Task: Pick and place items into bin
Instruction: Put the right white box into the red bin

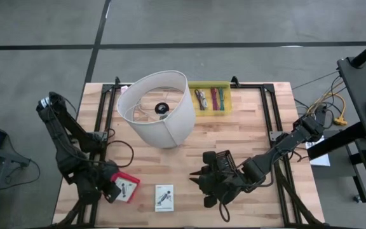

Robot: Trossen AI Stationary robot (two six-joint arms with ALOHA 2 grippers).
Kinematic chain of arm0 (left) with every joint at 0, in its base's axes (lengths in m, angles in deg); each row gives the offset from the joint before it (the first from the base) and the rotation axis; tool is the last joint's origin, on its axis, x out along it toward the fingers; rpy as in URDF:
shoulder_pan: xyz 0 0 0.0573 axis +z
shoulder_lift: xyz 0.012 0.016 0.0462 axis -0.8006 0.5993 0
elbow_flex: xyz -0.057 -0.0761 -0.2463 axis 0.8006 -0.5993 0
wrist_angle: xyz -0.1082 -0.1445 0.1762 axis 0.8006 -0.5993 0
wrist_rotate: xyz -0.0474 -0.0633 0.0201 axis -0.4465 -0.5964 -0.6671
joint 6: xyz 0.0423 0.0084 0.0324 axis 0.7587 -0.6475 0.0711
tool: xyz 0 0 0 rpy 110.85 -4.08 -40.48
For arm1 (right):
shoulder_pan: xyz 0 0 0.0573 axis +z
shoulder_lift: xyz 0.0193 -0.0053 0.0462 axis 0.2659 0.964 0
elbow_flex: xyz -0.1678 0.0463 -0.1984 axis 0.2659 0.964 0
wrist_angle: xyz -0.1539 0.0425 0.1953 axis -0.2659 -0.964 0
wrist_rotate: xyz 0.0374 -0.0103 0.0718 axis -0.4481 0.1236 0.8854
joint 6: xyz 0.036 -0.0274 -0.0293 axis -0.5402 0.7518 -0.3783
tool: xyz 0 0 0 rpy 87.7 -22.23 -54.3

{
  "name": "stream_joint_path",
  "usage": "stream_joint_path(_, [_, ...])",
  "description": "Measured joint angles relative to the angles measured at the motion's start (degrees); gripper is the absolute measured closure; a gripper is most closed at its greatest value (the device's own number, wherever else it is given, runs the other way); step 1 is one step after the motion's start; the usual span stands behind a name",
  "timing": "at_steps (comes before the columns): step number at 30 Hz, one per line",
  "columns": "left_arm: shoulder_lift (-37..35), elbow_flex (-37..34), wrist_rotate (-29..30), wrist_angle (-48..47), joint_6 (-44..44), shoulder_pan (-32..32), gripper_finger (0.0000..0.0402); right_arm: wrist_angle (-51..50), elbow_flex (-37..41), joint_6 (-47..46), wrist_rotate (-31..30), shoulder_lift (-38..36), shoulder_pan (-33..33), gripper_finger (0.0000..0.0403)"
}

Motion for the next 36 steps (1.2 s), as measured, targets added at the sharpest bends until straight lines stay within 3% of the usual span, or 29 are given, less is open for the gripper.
stream_joint_path(12, [-0.26,-2.27,-0.03,-3.73,-1.50,-0.47,0.0373,0.00,0.02,-0.45,0.00,0.02,0.00,0.0346])
stream_joint_path(19, [-1.52,-6.92,-0.04,4.67,-1.69,-0.47,0.0373,0.02,0.02,-0.19,0.00,0.02,0.00,0.0346])
stream_joint_path(24, [-1.82,-9.31,-2.22,5.37,-1.83,-0.49,0.0369,0.02,0.02,-0.10,-0.03,0.02,-0.02,0.0346])
stream_joint_path(29, [-1.81,-10.91,-5.00,5.20,-3.12,-0.55,0.0330,0.02,0.02,0.03,-0.06,0.02,-0.02,0.0346])
stream_joint_path(36, [-2.12,-12.39,-6.68,5.17,-1.22,-0.60,0.0241,0.02,0.02,0.03,-0.04,0.02,-0.02,0.0346])
